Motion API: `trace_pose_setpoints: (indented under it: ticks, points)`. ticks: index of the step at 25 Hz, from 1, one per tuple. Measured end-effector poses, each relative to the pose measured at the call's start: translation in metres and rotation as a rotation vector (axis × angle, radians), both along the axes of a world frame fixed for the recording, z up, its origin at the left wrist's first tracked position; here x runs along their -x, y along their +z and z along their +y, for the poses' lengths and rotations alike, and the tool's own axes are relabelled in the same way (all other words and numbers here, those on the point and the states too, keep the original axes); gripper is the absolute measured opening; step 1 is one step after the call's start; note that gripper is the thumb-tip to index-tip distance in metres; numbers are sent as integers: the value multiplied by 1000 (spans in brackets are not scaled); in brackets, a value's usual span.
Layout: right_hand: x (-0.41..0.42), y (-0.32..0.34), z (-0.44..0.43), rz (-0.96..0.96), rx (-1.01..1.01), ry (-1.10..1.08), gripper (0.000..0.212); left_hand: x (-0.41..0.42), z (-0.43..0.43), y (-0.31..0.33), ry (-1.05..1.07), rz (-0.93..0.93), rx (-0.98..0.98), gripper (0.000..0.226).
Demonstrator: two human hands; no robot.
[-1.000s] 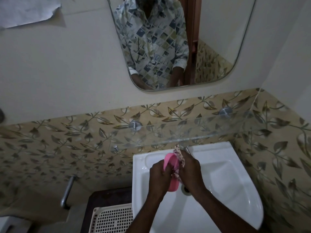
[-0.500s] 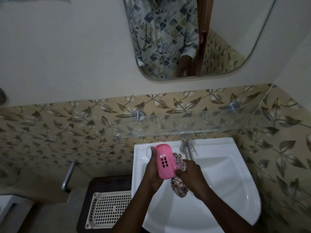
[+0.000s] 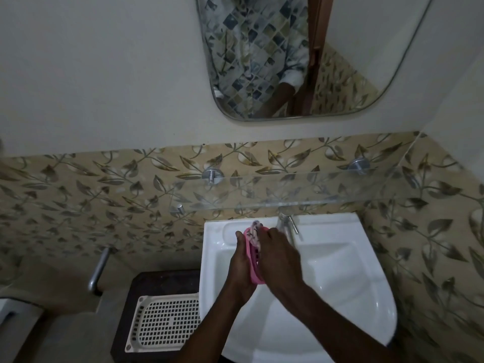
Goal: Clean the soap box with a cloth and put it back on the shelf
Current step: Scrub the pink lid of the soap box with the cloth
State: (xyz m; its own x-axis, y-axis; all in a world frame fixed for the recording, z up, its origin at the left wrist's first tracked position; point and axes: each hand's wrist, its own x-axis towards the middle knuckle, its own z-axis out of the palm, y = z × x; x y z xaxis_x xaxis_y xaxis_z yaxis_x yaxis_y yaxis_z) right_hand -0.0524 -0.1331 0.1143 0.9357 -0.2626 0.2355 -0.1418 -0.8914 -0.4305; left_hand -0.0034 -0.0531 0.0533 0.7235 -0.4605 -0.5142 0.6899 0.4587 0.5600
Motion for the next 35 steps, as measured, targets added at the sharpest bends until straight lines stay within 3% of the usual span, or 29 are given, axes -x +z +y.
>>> trace_pose_setpoints:
  ticks: [3, 7, 8, 12, 14, 15, 18, 20, 23, 25, 27, 29, 32, 34, 35]
  points:
    - [4, -10, 2, 47, -211, 179, 33, -5, 4, 3, 24, 56, -2, 75]
    - [19, -4, -54, 27, 74, 893, 42, -11, 20, -3, -129, 124, -46, 87]
    - [13, 4, -65, 83, 170, 928, 39, -9, 20, -4, -142, 112, -71, 84]
    - [-6, 15, -62, -31, 377, 422, 26, -15, 13, 3, -106, 53, -16, 75]
    - [2, 4, -34, 78, 558, 400, 24, -23, 7, 6, -67, 65, -48, 79]
    - [8, 0, -23, 162, 554, 434, 24, -26, 5, 5, -42, 74, -97, 82]
    - [8, 1, -26, 394, 156, 391, 19, -17, -1, -3, -24, -6, -265, 85]
    - [2, 0, -41, 487, -368, 346, 7, -10, -2, -12, -32, -57, -326, 90]
    - [-3, 1, -55, 462, -1316, 50, 15, -17, 1, -6, -39, -66, -198, 90]
    - [-2, -5, -73, 319, -1607, -114, 23, -23, 7, 3, -47, -32, -40, 79]
    - [3, -12, -94, 192, -1675, -193, 27, -22, 16, 0, -59, -36, -8, 78]
    - [12, -18, -108, 153, -1592, -276, 25, -20, 22, -8, -54, -94, -54, 81]
    - [28, -29, -97, 160, -1529, -280, 24, -12, 8, -4, 35, -309, -442, 65]
    - [34, -33, -71, 161, -1526, -187, 22, -2, -12, 4, -79, -480, -706, 51]
    - [34, -33, -59, 146, -1513, -157, 21, 4, -19, 7, -189, -474, -727, 57]
